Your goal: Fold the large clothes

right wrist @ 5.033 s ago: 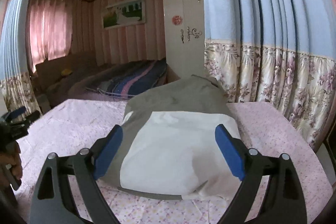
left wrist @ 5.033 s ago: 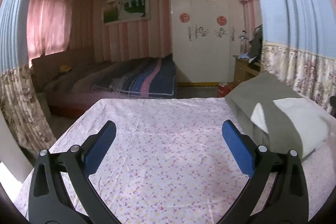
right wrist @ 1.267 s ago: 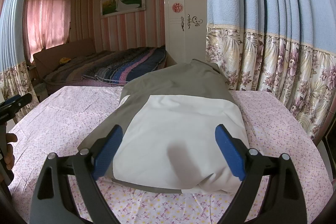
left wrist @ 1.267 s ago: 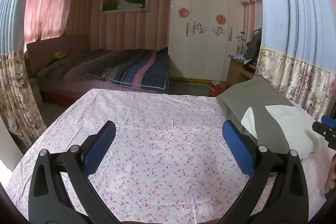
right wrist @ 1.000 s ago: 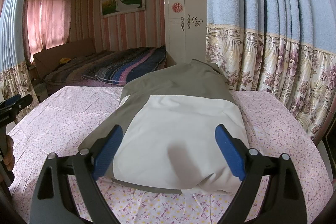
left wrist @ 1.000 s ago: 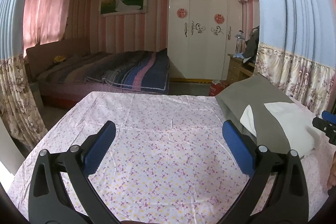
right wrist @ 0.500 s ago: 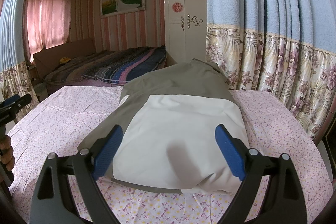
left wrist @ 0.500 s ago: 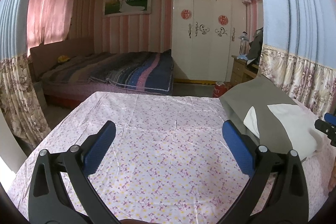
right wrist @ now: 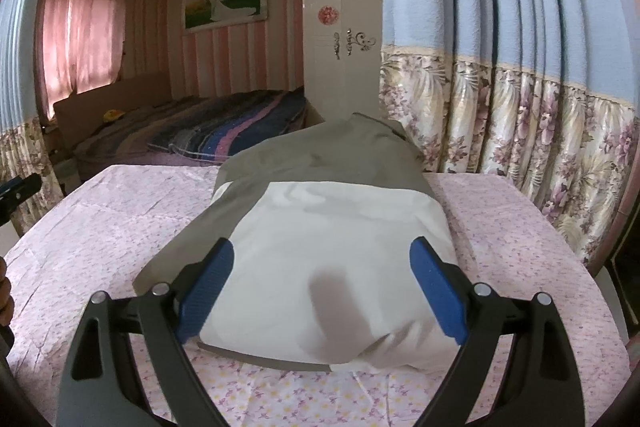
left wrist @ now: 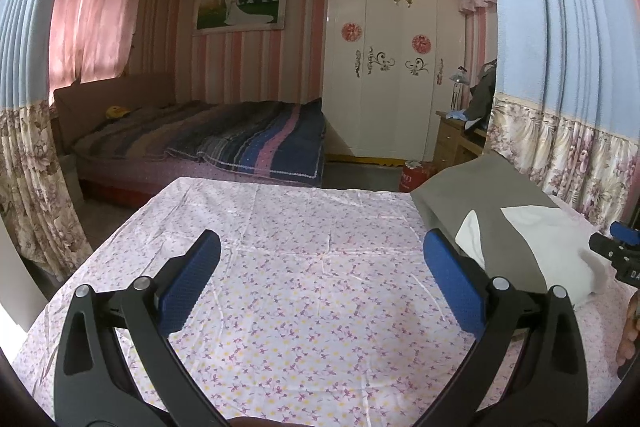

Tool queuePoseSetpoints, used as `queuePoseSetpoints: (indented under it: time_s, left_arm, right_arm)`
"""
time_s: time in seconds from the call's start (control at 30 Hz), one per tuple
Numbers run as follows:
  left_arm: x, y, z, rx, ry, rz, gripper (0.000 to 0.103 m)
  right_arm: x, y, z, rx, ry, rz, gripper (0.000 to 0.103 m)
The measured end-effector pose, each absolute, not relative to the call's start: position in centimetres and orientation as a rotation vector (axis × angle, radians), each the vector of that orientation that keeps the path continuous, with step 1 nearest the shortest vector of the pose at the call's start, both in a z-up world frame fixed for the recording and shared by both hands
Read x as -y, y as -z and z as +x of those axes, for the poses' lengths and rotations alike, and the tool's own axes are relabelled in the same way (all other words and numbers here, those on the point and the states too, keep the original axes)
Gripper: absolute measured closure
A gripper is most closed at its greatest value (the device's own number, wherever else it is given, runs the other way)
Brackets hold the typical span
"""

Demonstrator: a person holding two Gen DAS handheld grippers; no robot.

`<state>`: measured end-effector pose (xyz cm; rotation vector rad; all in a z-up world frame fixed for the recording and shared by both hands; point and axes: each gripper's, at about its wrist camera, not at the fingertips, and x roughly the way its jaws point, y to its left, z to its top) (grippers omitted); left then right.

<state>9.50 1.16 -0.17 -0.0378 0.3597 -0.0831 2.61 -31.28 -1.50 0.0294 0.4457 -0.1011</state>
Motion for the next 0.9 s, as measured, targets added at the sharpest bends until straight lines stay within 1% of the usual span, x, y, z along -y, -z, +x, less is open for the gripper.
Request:
queuePoseSetpoints:
  time_s: [0.2,0.4,0.9]
  left_arm:
    - [-1.14,0.22,9.47,-0.366,0.079,-0.042,0.003]
    - [-1.05,0.23,9.50,-0.369,0.080,-0.035,0.003]
    - [-0.22,0.16,9.07,-0.362,0.083,-0.004,0.003]
  right_arm:
    - [31.51,1.46,2.58,-0.444,0.147,0.008,0.013]
    - [31.43,1.08,2.32,-0.405,0.263,-0.075,0.013]
    - [31.27,1.27,2.58,-0.428,0.232,-0.062,0.013]
